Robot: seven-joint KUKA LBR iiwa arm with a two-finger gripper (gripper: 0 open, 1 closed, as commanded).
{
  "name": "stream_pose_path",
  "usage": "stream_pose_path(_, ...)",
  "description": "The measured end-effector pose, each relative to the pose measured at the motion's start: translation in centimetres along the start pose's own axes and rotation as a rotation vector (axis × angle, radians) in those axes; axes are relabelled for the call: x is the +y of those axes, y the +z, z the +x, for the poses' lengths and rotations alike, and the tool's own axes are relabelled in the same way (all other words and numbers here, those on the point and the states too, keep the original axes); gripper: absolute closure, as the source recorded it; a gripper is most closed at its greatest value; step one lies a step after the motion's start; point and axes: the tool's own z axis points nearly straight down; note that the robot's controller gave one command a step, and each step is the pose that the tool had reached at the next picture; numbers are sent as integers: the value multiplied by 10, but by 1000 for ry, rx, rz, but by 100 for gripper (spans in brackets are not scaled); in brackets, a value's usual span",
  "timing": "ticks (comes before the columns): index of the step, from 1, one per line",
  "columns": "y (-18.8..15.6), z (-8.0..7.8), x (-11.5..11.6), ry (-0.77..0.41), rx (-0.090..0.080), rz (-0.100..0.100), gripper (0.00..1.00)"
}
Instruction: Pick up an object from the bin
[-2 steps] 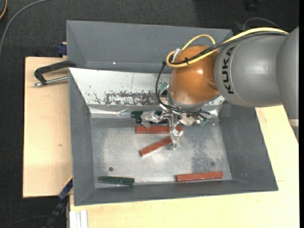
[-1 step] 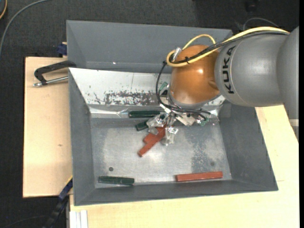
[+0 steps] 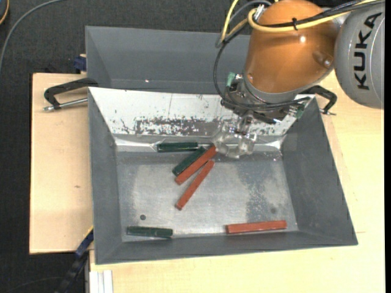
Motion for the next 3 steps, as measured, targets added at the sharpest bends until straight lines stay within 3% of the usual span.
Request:
stream_pose_path(1,4,0,1,1,2,-7,0)
stream_pose_path(2,131,-13,30,-177,7,-19,0)
stream_pose_path(3,175,-36,26,-339,5,-15,0)
